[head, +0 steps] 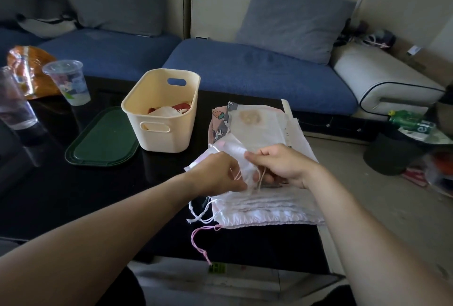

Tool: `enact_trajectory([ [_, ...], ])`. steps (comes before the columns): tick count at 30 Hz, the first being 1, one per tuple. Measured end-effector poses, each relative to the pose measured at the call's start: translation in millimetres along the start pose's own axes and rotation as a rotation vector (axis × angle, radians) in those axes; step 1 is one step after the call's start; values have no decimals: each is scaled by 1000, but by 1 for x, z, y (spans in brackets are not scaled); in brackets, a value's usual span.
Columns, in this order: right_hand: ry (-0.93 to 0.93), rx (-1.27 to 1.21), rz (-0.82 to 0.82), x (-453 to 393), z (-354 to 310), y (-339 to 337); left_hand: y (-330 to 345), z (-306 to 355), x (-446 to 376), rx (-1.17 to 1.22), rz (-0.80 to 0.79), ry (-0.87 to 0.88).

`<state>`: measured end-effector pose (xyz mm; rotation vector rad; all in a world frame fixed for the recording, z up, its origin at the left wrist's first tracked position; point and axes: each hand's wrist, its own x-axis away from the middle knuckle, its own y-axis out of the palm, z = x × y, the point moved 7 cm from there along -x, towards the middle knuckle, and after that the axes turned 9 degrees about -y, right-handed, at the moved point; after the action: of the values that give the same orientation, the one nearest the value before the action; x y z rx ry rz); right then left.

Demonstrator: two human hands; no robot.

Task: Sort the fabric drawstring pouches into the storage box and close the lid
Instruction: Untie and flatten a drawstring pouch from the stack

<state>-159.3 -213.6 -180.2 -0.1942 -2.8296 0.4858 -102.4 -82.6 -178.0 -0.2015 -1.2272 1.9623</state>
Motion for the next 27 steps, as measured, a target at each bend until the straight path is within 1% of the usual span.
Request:
enact_trajectory([
  [2, -45, -205, 164, 1, -6, -16, -2, -1, 0, 36, -7, 11],
  [3, -102, -320, 226, 1, -12, -22, -1, -2, 0, 30, -33, 19],
  [5, -292, -530, 276, 3, -29, -32, 2, 0, 1, 21, -88, 31],
  [6, -387, -518, 291, 4, -36, -37, 3, 0, 0, 25, -100, 31],
  [7, -451, -378, 325, 7, -40, -42, 4, 1, -1, 35, -102, 26],
  [10, -535, 259, 418, 15, -44, -48, 6, 2, -3, 88, -112, -6],
  [11, -530, 374, 434, 15, -41, -49, 6, 1, -3, 112, -119, -18],
  [12, -514, 416, 424, 13, -35, -50, 6, 0, -3, 142, -126, -30],
  [14, -471, 409, 368, 12, -27, -50, 7, -1, -3, 204, -144, -45],
  [15, -459, 415, 365, 12, -26, -51, 7, -2, -2, 221, -146, -49],
  [17, -425, 479, 430, 13, -25, -60, 6, -2, -2, 225, -143, -54],
  [19, -359, 622, 532, 20, -29, -69, 5, -3, -2, 219, -124, -67],
  [20, -300, 645, 562, 23, -27, -71, 5, -4, -3, 219, -109, -77],
  [21, -227, 632, 553, 24, -22, -71, 4, -5, -4, 222, -91, -89],
  [22, -129, 605, 487, 22, -15, -66, 4, -6, -5, 232, -71, -99],
  [24, 87, 522, 267, 21, 1, -43, 2, -7, -6, 263, -31, -108],
  [25, 167, 485, 171, 22, 7, -32, 1, -7, -6, 280, -13, -108],
  [27, 257, 388, 71, 23, 15, -16, -2, -5, -7, 281, 28, -105],
])
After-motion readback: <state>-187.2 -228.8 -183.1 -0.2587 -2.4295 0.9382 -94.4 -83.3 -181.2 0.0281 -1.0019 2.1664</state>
